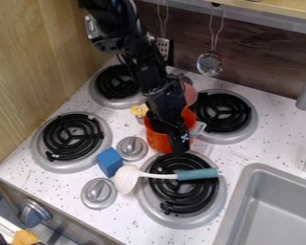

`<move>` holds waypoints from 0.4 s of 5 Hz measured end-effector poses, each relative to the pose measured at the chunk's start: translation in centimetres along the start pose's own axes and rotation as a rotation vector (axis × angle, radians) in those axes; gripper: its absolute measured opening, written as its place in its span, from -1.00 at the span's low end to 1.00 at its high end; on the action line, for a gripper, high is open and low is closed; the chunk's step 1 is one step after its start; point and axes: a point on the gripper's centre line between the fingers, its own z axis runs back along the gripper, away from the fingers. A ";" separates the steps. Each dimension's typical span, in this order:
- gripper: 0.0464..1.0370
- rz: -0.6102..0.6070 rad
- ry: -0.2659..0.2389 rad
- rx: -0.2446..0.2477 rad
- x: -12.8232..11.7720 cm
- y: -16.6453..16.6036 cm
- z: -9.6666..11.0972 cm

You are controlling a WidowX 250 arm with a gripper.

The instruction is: Moved the red pot to the left bottom burner

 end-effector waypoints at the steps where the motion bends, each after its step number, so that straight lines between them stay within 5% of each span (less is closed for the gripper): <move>1: 0.77 -0.005 -0.014 0.022 0.0 0.2 -0.2; 2: 0.25 0.010 -0.013 0.014 0.0 0.2 -0.2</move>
